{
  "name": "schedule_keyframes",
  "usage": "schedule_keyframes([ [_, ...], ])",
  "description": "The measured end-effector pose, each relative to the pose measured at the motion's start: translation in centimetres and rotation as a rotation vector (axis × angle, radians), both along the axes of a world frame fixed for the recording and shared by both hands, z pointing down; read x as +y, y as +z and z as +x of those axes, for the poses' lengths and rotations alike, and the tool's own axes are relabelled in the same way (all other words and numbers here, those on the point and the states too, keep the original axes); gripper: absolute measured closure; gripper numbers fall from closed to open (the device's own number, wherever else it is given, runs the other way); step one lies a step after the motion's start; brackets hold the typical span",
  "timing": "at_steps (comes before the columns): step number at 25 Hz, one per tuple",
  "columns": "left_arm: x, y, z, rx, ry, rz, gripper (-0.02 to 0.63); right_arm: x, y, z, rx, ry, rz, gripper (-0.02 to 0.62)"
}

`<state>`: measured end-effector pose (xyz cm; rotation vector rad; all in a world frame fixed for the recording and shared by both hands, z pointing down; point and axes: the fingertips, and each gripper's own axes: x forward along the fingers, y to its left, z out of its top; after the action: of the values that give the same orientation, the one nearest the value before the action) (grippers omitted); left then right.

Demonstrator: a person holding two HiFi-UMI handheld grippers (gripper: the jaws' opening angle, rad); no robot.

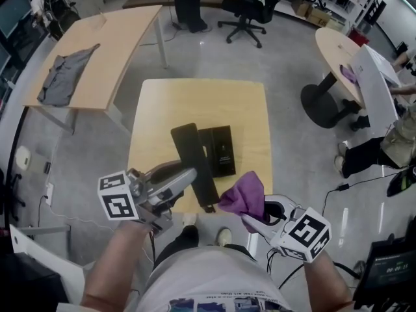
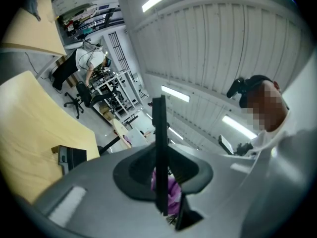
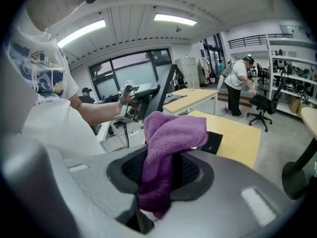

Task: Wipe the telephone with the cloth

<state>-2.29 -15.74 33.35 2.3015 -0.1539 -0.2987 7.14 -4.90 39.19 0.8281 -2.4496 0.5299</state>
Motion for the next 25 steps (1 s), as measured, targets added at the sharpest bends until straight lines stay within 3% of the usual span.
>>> schedule_keyframes([
  [10, 1.6, -0.6, 1.0, 0.030, 0.090, -0.006, 0.525, -8.8, -4.8, 0.7, -0.115, 0.188, 0.144, 0.480],
  [16, 2.7, -0.2, 1.3, 0.034, 0.134, -0.024, 0.525, -13.0, -6.4, -2.8, -0.175, 0.153, 0.166, 0.480],
  [25, 1.2, 0.6, -0.1, 0.020, 0.109, -0.035, 0.525, -11.0, -5.5, -5.4, -0.137, 0.086, 0.168, 0.482],
])
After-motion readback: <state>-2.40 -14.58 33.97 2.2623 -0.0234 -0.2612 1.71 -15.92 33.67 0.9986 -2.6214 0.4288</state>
